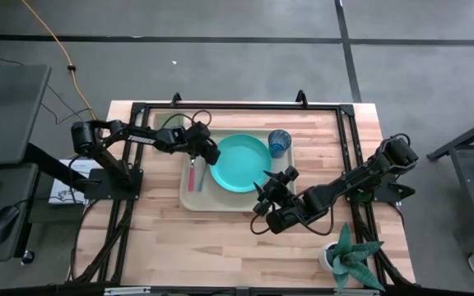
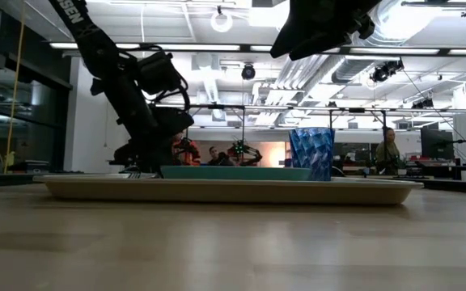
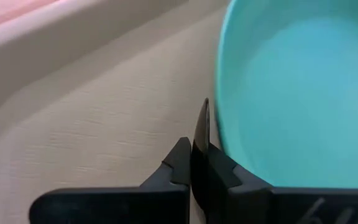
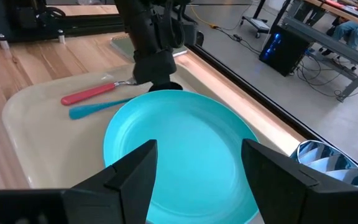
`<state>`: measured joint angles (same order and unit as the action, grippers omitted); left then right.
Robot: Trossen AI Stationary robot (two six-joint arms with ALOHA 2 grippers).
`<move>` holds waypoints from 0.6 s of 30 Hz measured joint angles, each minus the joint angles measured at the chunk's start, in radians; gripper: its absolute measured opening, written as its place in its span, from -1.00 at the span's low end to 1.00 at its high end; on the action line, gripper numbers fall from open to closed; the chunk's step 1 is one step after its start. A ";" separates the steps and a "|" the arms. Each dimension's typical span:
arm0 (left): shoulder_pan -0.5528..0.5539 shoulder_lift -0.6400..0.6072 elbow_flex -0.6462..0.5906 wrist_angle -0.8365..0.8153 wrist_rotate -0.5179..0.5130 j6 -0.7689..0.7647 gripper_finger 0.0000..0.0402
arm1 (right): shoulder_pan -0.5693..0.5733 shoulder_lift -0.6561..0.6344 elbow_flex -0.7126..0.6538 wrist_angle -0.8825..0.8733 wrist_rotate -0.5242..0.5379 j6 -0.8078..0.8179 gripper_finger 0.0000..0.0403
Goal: Pick and place plate/cup/fork/spoon on tray
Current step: Put the light blue spoon on the light brown serving tray at the left of the light blue plate
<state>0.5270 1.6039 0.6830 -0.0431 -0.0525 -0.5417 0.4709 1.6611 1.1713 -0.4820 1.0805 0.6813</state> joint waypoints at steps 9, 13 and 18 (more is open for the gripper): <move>0.023 -0.025 -0.188 0.300 -0.019 -0.115 -1.00 | 0.000 0.000 0.000 0.000 0.001 -0.006 0.12; 0.023 -0.035 -0.336 0.553 0.027 -0.190 -1.00 | -0.005 0.000 0.000 -0.003 0.003 -0.008 0.12; 0.023 -0.037 -0.394 0.638 0.028 -0.197 -1.00 | -0.021 0.000 0.000 -0.003 -0.017 0.000 0.12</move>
<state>0.5495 1.5668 0.2893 0.5948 -0.0247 -0.7390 0.4504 1.6611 1.1709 -0.4854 1.0633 0.6816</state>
